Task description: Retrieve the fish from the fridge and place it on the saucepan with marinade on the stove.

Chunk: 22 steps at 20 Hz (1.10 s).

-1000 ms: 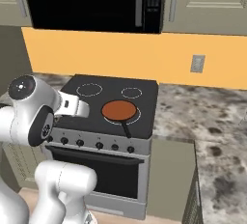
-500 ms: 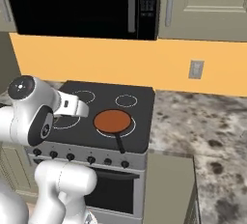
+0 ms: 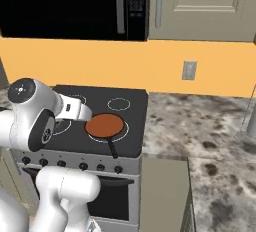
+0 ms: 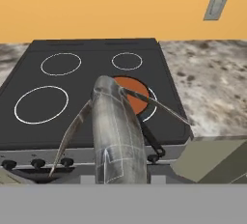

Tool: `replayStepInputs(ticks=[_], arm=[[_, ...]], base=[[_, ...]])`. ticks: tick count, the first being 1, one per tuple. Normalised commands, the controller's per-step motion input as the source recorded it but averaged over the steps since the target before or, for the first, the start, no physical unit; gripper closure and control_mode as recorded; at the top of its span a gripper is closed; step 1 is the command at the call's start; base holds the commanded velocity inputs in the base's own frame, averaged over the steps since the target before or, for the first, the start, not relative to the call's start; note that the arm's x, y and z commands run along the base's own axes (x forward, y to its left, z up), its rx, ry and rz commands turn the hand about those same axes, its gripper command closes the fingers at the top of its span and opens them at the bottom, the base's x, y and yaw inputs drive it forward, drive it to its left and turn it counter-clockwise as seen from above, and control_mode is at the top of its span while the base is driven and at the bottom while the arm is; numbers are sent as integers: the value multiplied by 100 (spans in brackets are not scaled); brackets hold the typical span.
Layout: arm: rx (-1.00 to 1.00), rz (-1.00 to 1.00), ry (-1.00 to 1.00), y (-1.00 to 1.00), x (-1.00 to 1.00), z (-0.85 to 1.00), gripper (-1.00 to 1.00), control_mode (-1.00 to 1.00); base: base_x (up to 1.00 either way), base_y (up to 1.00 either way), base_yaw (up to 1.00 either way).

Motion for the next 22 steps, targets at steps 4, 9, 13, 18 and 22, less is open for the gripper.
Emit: replayStepInputs(ticks=[4,9,13,18,22], arm=[[0,0,0,0,0,0,100,100],[0,0,0,0,0,0,100,100],[0,0,0,0,0,0,100,100],[0,0,0,0,0,0,100,100],[0,0,5,0,3,-10,100,-100]], base=[[49,-25,0],[48,-12,0],[35,-6,0],[26,-1,2],[3,0,2]])
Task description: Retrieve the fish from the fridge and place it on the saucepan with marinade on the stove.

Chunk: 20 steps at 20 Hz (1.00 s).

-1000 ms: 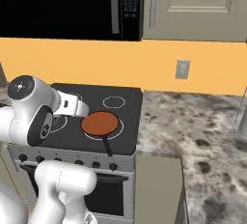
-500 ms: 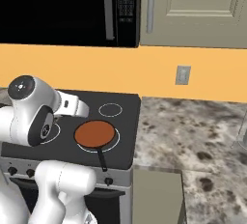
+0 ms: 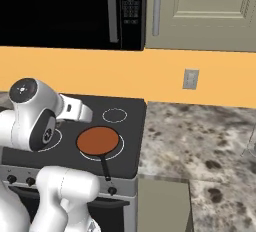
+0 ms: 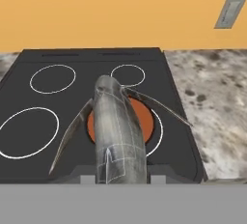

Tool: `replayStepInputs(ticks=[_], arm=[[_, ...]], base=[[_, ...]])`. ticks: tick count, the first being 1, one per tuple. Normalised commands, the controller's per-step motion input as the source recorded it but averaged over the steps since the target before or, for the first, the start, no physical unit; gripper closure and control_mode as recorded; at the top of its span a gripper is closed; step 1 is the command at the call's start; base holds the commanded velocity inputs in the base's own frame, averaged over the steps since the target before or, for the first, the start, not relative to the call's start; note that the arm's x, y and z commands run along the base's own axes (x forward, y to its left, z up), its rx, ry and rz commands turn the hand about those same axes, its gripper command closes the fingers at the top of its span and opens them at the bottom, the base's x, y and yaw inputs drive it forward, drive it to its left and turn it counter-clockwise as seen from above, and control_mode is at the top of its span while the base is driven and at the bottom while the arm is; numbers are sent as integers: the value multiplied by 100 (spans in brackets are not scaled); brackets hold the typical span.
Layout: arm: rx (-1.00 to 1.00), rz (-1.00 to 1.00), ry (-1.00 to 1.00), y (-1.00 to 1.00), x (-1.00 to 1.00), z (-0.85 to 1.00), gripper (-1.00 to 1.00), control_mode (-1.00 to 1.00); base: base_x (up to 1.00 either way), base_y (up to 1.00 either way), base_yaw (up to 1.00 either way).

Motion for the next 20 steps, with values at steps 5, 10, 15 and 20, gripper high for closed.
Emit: replayStepInputs(ticks=[5,10,15,20], arm=[[0,0,16,12,12,-49,100,-100],[0,0,17,6,5,-42,100,-100],[0,0,17,0,27,-28,100,-100],[0,0,15,0,51,-26,100,-100]], base=[[0,0,0],[0,0,0],[0,0,0],[0,0,0]])
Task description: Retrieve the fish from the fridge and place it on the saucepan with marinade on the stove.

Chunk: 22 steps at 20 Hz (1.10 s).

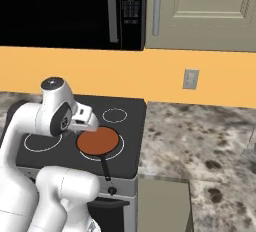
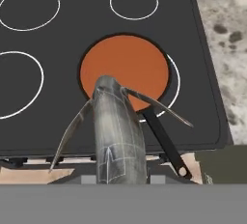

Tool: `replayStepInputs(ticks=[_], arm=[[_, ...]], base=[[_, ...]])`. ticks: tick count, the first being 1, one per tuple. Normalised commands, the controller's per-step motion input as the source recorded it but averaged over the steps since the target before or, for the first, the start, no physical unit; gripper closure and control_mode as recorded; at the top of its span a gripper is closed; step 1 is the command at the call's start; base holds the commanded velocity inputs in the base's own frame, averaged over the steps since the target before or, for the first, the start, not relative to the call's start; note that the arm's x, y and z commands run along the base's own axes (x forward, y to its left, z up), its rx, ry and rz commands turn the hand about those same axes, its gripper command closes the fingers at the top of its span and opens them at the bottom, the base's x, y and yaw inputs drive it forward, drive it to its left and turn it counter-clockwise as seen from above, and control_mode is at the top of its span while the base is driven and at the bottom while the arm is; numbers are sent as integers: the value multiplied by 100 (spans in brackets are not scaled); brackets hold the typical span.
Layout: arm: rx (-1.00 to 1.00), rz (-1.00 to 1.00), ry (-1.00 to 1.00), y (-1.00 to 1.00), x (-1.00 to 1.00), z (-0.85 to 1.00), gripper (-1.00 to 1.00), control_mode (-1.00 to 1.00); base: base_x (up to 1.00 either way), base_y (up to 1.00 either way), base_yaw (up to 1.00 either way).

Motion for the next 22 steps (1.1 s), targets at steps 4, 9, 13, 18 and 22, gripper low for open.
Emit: replayStepInputs(ticks=[4,9,13,18,22], arm=[[0,0,12,0,57,-34,100,-100],[0,0,4,0,38,-52,100,-100],[0,0,0,0,49,-32,100,-100],[0,0,-1,0,50,-38,100,-100],[0,0,-4,0,48,-37,100,-100]], base=[[0,0,0],[0,0,0],[0,0,0],[0,0,0],[0,0,0]])
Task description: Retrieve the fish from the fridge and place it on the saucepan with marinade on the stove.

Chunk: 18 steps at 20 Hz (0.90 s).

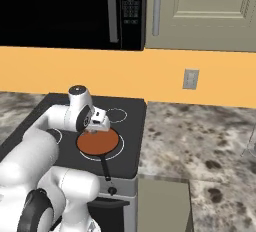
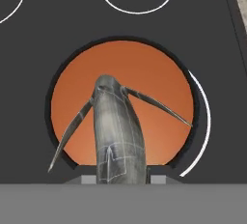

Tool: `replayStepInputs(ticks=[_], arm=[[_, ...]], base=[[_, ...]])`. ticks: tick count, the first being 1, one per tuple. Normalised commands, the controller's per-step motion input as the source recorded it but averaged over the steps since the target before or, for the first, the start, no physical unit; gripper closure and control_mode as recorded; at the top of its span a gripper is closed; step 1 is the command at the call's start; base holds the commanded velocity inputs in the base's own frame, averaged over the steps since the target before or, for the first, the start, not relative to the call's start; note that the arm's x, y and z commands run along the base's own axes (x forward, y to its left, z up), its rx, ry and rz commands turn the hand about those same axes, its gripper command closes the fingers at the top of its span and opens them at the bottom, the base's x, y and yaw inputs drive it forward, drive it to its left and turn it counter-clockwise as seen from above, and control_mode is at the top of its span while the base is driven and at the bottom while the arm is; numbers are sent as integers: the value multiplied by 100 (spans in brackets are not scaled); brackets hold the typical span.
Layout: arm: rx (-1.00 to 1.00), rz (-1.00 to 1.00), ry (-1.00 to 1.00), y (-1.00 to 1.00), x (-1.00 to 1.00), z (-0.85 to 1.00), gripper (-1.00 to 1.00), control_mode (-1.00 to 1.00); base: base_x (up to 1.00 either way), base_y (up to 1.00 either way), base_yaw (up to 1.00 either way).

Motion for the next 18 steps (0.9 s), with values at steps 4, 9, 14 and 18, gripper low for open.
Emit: replayStepInputs(ticks=[4,9,14,18], arm=[[0,0,-1,0,35,-19,100,-100],[0,0,0,0,13,-22,100,-100],[0,0,0,0,2,-31,100,-100],[0,0,0,0,0,-22,100,-100]], base=[[0,0,0],[0,0,0],[0,0,0],[0,0,0]])
